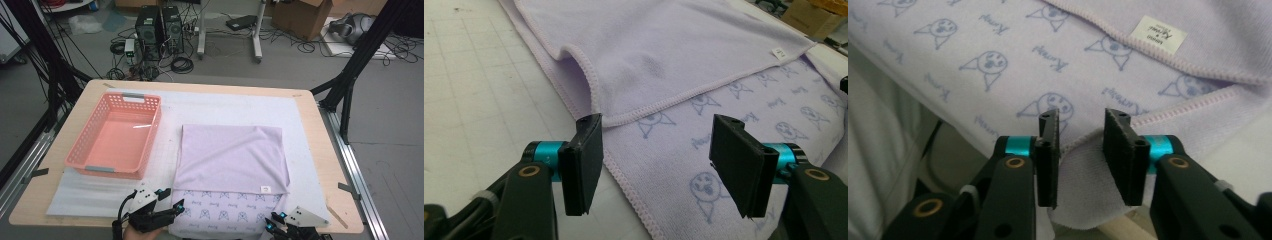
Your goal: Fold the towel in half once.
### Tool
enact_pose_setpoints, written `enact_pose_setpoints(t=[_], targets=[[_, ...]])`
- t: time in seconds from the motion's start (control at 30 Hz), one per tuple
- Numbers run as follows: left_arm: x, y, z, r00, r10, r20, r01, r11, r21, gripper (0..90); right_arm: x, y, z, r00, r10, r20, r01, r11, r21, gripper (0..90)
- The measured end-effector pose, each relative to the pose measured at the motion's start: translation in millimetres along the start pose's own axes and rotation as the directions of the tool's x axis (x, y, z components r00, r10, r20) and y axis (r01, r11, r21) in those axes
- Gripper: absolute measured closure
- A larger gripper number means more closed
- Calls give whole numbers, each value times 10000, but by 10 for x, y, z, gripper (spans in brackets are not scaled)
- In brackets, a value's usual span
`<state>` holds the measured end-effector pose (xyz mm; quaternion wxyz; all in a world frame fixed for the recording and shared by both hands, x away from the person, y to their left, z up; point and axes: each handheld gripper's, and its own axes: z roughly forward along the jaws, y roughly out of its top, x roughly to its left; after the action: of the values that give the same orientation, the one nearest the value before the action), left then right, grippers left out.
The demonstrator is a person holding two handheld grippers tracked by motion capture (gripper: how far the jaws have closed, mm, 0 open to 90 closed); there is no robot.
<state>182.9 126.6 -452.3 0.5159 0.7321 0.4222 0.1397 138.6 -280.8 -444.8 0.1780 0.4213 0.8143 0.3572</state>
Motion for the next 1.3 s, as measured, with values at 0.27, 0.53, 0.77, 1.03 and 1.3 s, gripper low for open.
enact_pose_setpoints(t=[0.27, 0.53, 0.77, 1.03, 1.3], targets=[[9, 3, -27, 10000, -82, -34, 82, 9999, -68, 390, -63, -5, -144, 9996, 30, -271, -31, 10000, -30, 866], [29, 3, -43, 9998, -194, -104, 192, 9997, -116, 391, -463, -133, -590, 9896, 1396, 360, -1402, 9900, 137, 879], [4, 4, 2, 9999, -96, -45, 96, 10000, 1, 391, -590, -259, -616, 9791, 1851, 841, -1890, 9811, 407, 730], [19, -11, -11, 9998, -54, -182, 55, 10000, 68, 392, -657, -154, -483, 9803, 1723, 964, -1617, 9808, -1086, 666], [134, 7, -105, 9993, -187, -327, 184, 9998, -81, 406, -666, 4, -260, 9856, 1480, 817, -1368, 9821, -1297, 616]])
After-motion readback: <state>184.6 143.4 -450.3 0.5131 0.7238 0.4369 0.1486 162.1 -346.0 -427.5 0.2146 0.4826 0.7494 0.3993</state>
